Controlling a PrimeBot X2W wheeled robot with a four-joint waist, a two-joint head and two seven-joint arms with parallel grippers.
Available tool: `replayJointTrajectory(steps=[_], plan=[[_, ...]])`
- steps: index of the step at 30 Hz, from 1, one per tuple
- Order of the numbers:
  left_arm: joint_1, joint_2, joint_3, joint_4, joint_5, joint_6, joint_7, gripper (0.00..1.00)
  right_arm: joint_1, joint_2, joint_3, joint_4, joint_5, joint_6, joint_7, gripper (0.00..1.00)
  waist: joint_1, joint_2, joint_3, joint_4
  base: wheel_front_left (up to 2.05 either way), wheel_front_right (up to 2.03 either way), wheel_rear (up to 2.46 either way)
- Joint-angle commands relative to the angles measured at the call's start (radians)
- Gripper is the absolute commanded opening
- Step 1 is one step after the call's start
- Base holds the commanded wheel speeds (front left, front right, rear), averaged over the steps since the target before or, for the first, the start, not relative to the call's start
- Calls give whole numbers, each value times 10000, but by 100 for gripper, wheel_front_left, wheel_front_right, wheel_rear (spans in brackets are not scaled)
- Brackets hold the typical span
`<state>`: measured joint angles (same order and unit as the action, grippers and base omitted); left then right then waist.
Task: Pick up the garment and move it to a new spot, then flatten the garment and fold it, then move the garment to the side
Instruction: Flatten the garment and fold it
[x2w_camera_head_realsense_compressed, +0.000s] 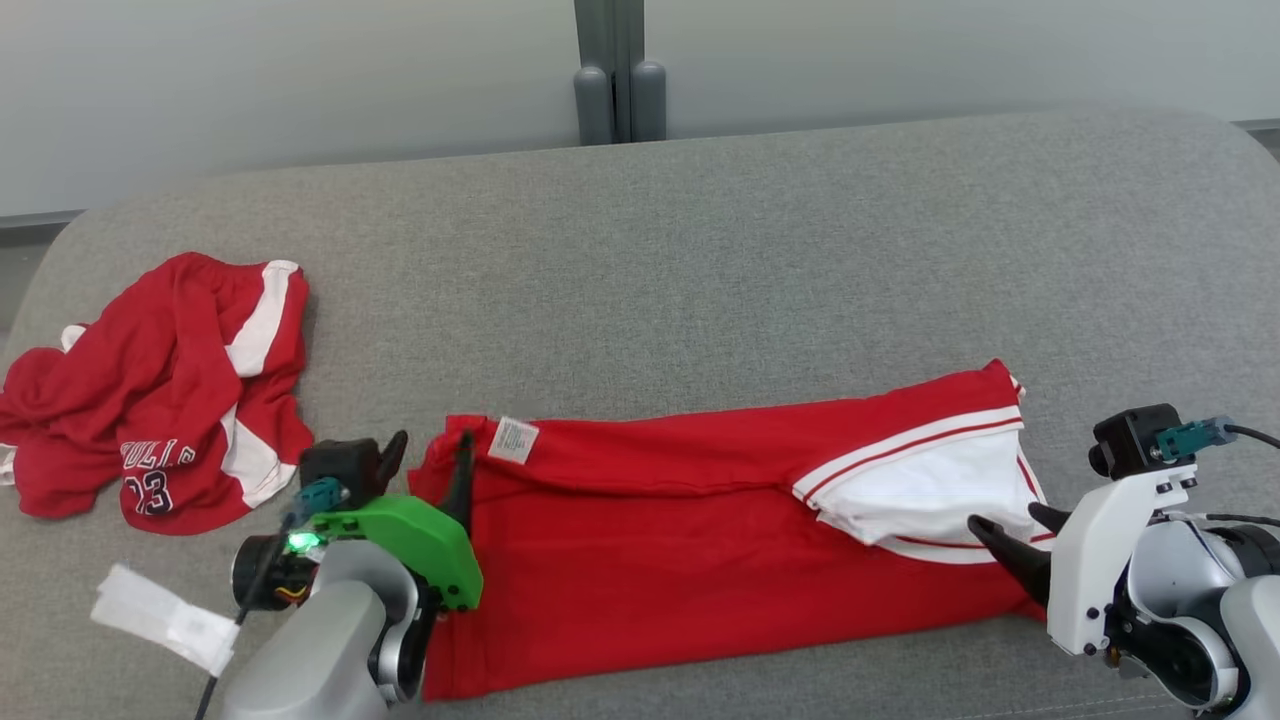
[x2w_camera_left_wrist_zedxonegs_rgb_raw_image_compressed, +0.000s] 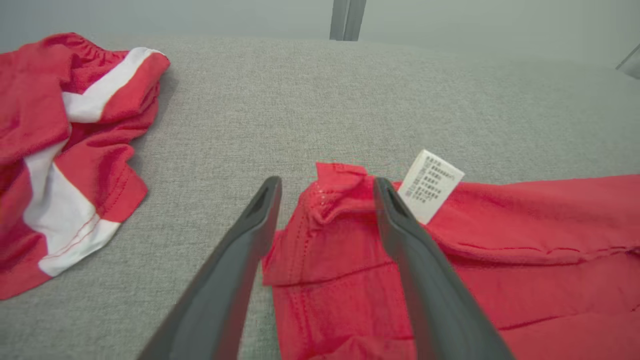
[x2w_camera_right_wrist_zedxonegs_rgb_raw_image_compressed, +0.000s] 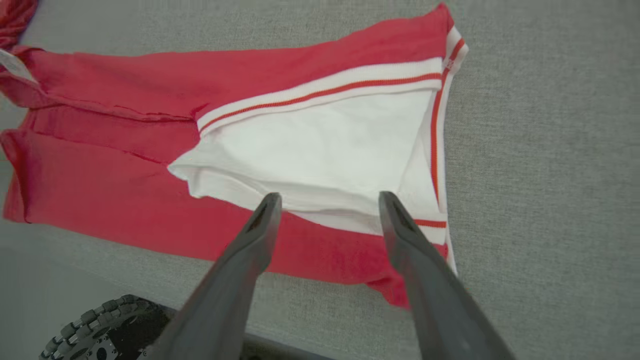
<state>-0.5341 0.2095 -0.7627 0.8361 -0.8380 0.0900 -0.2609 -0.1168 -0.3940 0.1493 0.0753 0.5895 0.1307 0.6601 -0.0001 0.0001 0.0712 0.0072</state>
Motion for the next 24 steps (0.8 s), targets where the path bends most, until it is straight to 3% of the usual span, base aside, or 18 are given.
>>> replayJointTrajectory(steps=[1,6,13,17,24], plan=[[296,157,435,-455,106,89,-46,100,195,58,-146,-198,-100,2,55,100,1,-1,-55,19,0,0,0],[2220,187,2866,-3112,882,-77,-42,100,538,667,-1183,-830,-307,2,28,100,1,-1,-318,86,0,0,0],[4722,-819,5634,-5943,2802,-1255,-31,100,424,1923,-2951,-284,-1339,3,795,100,1,-1,-670,221,0,0,0],[5473,-1278,6396,-6514,3753,-1707,-31,100,-112,2540,-3475,398,-1765,3,1001,100,1,-1,-711,254,0,0,0],[5902,-1524,6784,-6513,4562,-2016,-33,100,-888,2784,-3792,1808,-2757,3,897,100,1,-1,-647,460,0,0,0]])
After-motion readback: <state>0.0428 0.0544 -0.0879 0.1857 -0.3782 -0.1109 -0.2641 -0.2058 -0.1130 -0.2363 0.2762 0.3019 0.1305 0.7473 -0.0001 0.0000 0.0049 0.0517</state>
